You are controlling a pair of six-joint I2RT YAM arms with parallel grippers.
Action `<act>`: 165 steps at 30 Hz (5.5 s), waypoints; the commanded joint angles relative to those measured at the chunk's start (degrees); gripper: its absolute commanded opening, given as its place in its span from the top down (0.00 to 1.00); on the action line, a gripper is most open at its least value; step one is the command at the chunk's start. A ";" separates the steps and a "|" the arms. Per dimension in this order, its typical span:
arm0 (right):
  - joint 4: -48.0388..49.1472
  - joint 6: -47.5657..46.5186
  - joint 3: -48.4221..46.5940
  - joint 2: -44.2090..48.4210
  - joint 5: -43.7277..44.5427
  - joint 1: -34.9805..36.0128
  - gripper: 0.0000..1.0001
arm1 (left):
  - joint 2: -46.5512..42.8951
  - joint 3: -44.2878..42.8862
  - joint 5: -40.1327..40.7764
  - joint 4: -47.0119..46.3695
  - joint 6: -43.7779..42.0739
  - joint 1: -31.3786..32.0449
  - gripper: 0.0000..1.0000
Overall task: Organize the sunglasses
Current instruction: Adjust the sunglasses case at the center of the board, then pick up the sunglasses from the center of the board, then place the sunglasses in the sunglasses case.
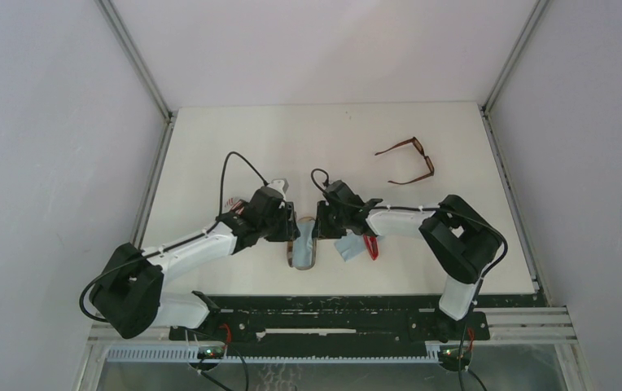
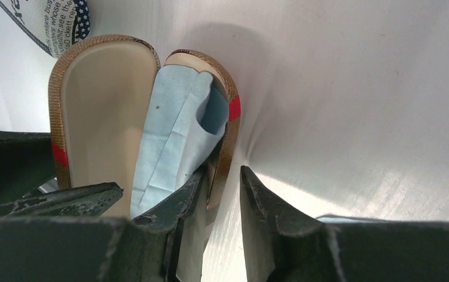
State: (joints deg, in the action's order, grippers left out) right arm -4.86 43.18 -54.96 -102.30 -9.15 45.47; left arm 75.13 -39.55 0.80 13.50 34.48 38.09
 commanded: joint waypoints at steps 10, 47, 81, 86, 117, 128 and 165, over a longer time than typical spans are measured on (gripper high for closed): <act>-2.29 -1.36 -1.03 6.97 3.77 -0.12 0.73 | 0.00 -2.28 -0.71 -0.06 -0.29 -0.38 0.55; -24.69 -16.47 4.93 19.70 15.31 -10.59 0.73 | 0.23 -5.23 -1.48 2.34 -0.81 0.06 0.56; -24.06 -18.07 3.98 17.79 18.31 -12.10 1.00 | 0.83 -5.97 -1.99 2.23 -0.49 0.45 0.56; -26.16 -16.80 4.03 23.70 20.36 -12.04 1.00 | 0.38 -5.97 -2.12 2.26 0.13 0.83 0.55; 17.08 20.08 15.23 18.12 1.28 -0.89 1.00 | -1.06 -4.48 -2.54 2.15 0.77 1.90 0.56; 19.32 22.04 13.60 12.87 2.40 1.25 1.00 | -0.68 -4.73 -2.81 2.30 0.85 1.91 0.57; 18.64 18.27 6.70 0.86 -1.30 3.22 1.00 | -0.39 -5.09 -2.83 2.64 0.68 2.08 0.57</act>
State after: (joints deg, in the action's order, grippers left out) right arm 12.69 63.40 -45.52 -100.71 -9.52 48.12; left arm 75.94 -42.13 0.49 17.43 34.46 39.62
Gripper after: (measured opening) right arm 0.011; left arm 0.436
